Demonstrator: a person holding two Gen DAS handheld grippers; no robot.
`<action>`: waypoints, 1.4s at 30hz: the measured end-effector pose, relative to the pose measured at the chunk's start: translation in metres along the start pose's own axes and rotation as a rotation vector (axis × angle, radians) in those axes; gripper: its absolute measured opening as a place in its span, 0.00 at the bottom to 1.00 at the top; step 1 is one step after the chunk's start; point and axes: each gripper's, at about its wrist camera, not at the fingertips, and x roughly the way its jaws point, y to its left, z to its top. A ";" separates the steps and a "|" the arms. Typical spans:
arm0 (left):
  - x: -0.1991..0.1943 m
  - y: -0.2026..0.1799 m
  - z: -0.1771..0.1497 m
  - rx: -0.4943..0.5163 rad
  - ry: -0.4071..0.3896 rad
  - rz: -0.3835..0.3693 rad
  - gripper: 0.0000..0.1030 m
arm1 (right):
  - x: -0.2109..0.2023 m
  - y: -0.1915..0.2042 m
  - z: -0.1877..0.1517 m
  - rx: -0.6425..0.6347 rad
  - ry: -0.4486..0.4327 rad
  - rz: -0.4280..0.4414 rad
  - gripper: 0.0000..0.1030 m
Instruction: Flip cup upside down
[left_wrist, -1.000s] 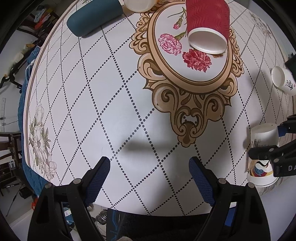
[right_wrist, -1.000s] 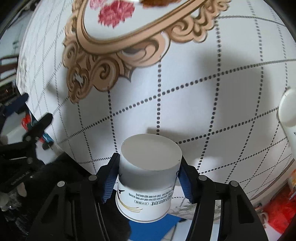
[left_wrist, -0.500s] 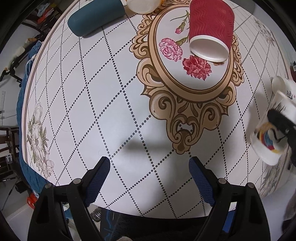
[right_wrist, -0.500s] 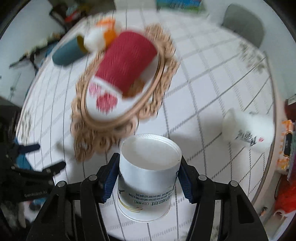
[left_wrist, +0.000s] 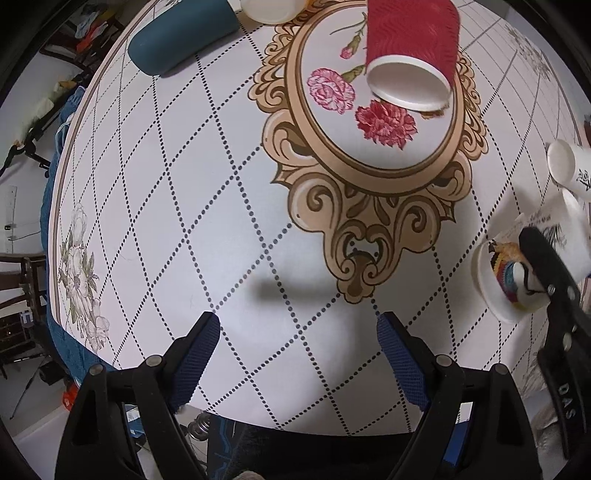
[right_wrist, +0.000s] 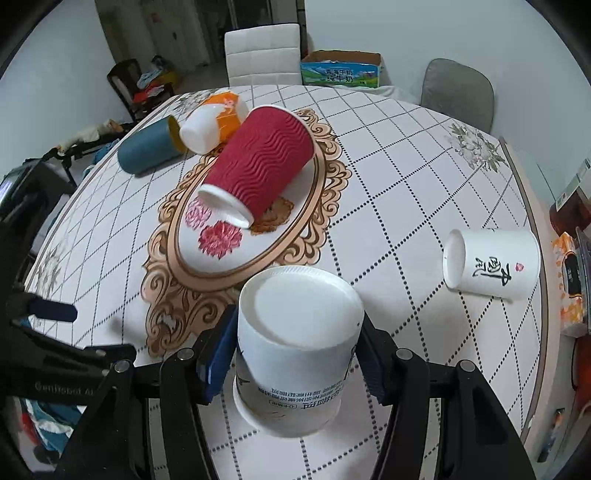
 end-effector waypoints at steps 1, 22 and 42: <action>0.000 -0.002 -0.002 0.001 0.000 0.000 0.84 | -0.001 0.000 -0.003 -0.004 0.003 0.004 0.60; -0.071 -0.007 -0.057 -0.031 -0.195 -0.021 0.98 | -0.083 -0.022 -0.022 0.150 0.104 -0.064 0.93; -0.221 0.005 -0.154 0.071 -0.537 -0.069 0.98 | -0.291 0.004 -0.056 0.229 -0.110 -0.232 0.95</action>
